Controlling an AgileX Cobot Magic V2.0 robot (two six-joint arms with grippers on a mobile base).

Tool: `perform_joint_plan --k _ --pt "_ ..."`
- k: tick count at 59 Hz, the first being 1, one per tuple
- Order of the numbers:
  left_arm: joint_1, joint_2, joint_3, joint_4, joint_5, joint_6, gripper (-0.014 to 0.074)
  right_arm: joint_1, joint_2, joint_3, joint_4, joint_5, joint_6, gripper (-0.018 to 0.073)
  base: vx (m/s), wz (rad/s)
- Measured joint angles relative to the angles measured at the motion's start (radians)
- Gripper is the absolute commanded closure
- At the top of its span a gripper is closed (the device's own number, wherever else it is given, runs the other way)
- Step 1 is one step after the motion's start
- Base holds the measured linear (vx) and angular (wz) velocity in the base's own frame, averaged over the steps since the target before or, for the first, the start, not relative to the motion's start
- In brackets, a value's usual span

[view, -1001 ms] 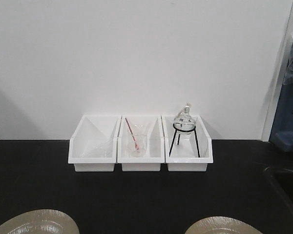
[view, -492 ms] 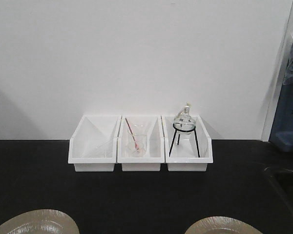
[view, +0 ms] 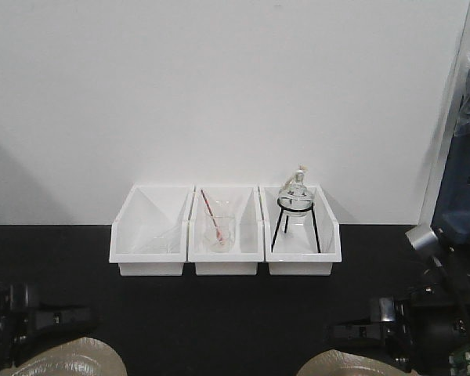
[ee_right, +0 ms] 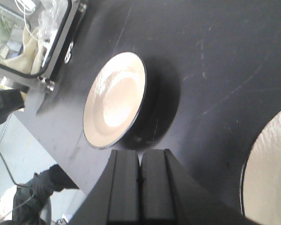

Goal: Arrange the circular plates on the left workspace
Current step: 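Grasp the rim of the tan plate nearest the left gripper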

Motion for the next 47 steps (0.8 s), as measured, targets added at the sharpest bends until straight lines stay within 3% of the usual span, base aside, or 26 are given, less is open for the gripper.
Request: perform_joint_plan --k 10,27,35,47 --pt "0.043 0.001 -0.003 -0.015 -0.040 -0.007 0.0594 0.000 0.000 -0.001 0.001 -0.006 0.000 0.0563 0.00 0.00" --pt "0.070 0.001 -0.003 -0.006 0.014 -0.017 0.0564 -0.001 0.000 -0.001 0.001 0.004 -0.002 0.0563 0.00 0.00" --pt "0.204 0.001 -0.003 -0.005 0.014 -0.050 0.0482 -0.001 0.000 -0.001 0.001 0.023 -0.003 0.0563 0.00 0.00" --pt "0.453 0.004 -0.003 0.014 0.024 -0.062 0.0267 0.000 0.000 -0.001 0.001 0.050 -0.008 0.0563 0.00 0.00"
